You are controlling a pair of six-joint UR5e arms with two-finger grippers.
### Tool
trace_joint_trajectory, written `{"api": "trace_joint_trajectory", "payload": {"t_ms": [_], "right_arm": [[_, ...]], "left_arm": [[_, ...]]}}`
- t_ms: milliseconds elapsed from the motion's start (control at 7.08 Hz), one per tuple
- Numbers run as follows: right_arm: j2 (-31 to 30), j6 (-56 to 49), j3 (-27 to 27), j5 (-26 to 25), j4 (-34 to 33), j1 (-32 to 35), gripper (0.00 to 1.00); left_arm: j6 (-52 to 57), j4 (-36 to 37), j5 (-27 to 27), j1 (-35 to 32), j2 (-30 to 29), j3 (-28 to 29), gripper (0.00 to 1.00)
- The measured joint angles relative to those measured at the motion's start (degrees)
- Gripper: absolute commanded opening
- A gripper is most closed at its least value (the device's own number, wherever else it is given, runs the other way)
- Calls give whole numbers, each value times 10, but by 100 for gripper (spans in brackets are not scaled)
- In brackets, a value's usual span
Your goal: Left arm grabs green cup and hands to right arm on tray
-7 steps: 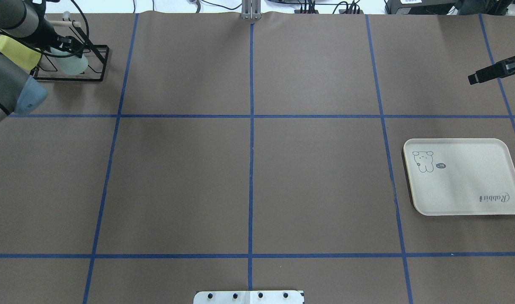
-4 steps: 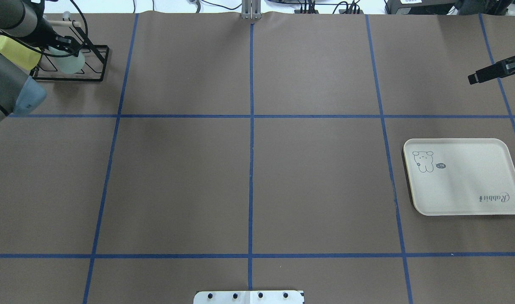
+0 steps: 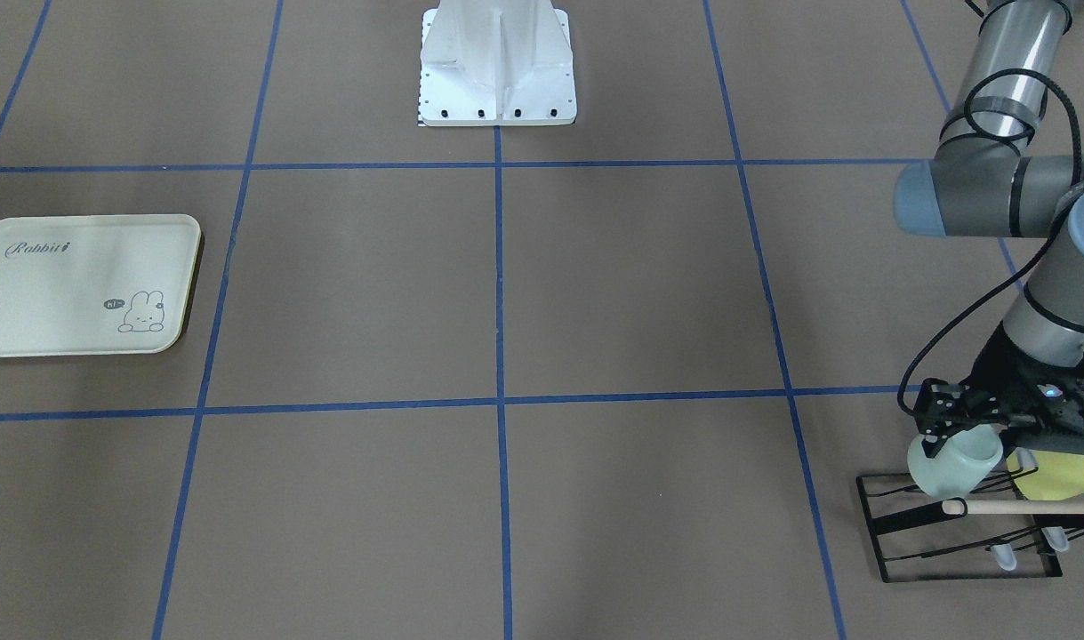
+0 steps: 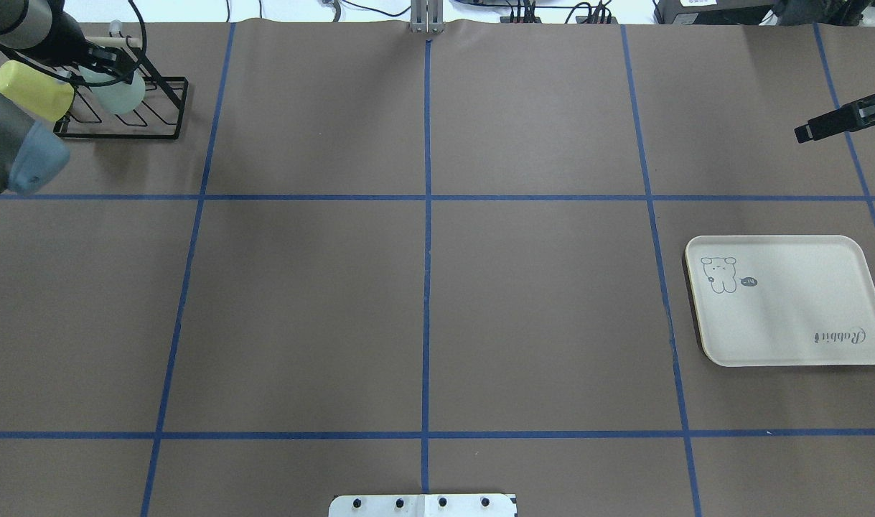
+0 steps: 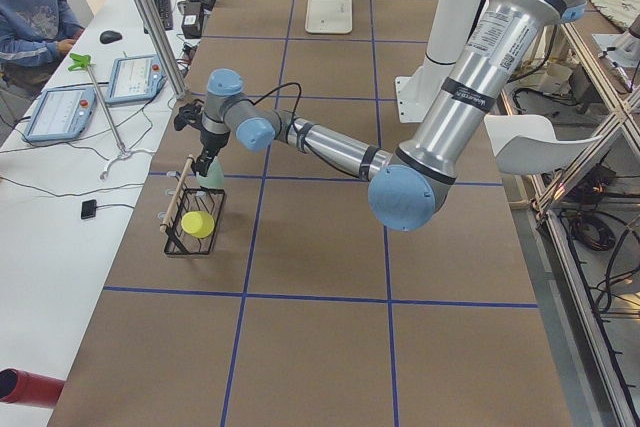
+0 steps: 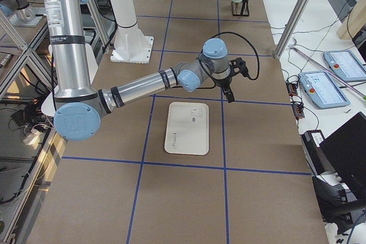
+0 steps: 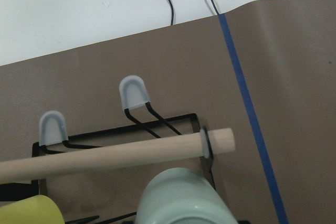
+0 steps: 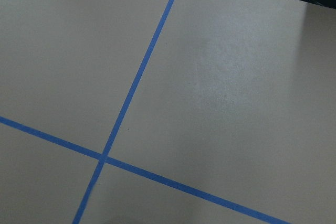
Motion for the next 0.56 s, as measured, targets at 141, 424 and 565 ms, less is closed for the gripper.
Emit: {"api": "trace_joint_trajectory", "payload": {"t_ms": [141,424,565], "right_arm": [[0,0,0,0,0,0,100],[1,1,3,0,0,0,100],[4,11,4,0,0,-1,100]], "left_arm": [[21,49,-1,-7,12,-55,0],[47,157,-2,-23,21,-156,0],[48,181,-2,-26,20,-184,0]]}}
